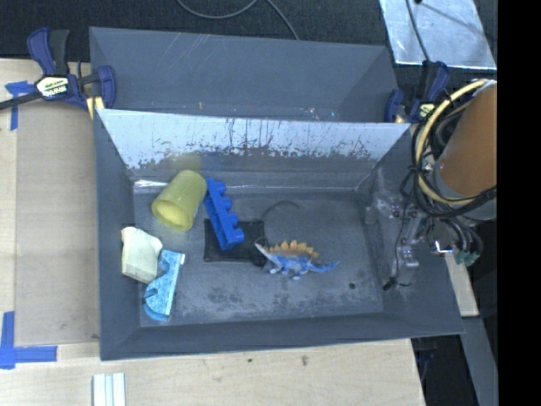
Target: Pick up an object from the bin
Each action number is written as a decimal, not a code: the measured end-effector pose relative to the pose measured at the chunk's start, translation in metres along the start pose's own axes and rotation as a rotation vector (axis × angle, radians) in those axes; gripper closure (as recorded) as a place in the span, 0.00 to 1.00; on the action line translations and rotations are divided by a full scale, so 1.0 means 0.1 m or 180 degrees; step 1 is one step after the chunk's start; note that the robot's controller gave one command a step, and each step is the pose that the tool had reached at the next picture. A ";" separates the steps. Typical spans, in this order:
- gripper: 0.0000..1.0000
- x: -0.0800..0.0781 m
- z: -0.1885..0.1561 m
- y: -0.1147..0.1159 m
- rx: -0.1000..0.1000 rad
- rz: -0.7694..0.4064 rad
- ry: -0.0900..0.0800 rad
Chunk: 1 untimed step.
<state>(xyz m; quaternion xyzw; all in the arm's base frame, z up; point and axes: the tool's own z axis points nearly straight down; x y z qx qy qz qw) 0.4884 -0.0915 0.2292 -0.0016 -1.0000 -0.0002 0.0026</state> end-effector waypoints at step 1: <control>0.00 -0.02 -0.04 0.01 0.0004 -0.0009 -0.0028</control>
Offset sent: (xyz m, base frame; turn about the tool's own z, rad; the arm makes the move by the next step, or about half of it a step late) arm 0.0268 0.0743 -0.1592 0.1988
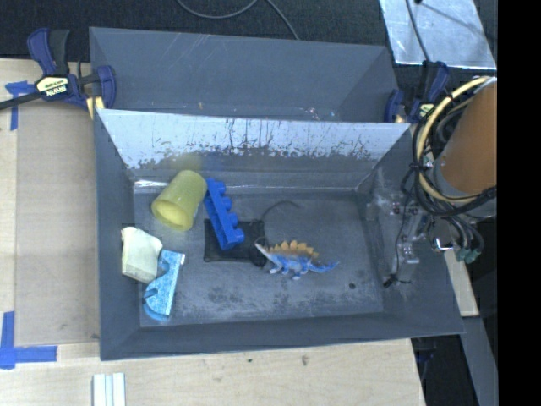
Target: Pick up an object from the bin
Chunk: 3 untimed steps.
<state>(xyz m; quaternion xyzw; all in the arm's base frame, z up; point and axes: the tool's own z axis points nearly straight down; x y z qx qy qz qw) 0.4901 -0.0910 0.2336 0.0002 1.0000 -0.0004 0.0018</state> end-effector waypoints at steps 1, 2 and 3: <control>0.00 -0.11 0.63 0.29 0.0000 0.0261 -0.0008; 0.00 -0.39 0.82 0.55 0.0000 -0.0026 0.0011; 0.00 -0.36 0.96 0.83 0.0000 0.0150 -0.0019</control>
Offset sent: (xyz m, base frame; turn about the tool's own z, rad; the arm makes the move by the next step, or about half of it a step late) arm 0.0525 0.0659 -0.0736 -0.0458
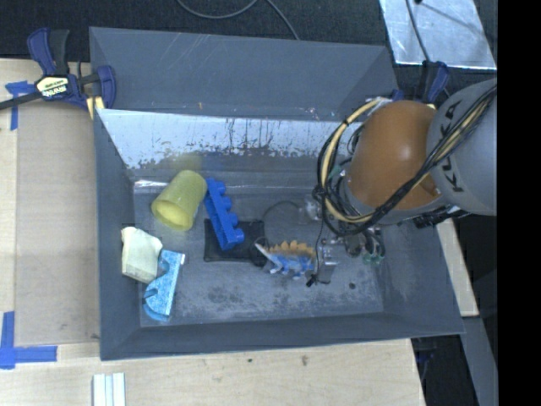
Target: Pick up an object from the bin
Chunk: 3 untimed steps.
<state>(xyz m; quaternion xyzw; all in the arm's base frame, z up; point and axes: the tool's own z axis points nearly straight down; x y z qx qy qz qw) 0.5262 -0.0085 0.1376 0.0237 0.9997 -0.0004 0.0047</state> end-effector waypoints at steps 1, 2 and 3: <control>0.00 -0.10 0.65 0.11 0.0000 -0.0394 0.0016; 1.00 0.02 0.67 0.22 0.0000 -0.0015 -0.0012; 1.00 0.02 0.67 0.22 0.0000 -0.0015 -0.0013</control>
Offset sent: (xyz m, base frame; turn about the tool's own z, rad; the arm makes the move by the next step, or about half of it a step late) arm -0.0020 0.0222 -0.0676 -0.0039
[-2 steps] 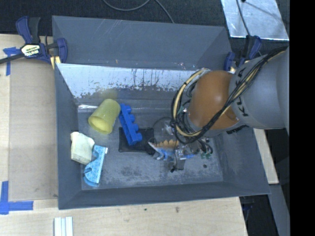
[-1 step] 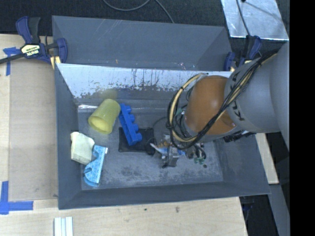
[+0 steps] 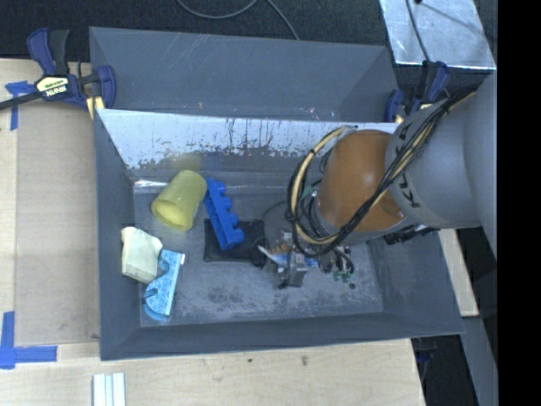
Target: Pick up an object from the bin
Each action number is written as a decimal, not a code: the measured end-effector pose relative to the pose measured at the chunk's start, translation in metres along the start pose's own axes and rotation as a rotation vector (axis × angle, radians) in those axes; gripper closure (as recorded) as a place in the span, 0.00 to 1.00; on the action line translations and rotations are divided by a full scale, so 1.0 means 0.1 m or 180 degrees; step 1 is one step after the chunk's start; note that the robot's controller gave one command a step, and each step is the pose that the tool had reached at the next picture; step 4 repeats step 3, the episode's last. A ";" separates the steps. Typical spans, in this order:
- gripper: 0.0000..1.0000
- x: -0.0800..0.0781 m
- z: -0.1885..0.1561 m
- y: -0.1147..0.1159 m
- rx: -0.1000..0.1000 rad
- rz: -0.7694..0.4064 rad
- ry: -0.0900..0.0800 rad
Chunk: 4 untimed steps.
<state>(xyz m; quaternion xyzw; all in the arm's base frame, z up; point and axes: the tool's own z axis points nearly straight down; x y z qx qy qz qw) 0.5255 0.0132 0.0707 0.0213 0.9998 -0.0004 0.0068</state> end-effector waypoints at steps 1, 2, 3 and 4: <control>1.00 0.01 -0.03 0.00 0.0001 -0.0002 0.0008; 1.00 0.02 -0.17 0.00 0.0000 -0.0001 0.0020; 1.00 0.00 -0.30 0.00 -0.0001 -0.0003 0.0000; 1.00 0.00 -0.30 0.00 -0.0001 -0.0003 0.0000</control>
Offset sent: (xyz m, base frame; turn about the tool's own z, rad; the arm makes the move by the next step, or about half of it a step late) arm 0.0000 -0.0001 0.0108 0.0000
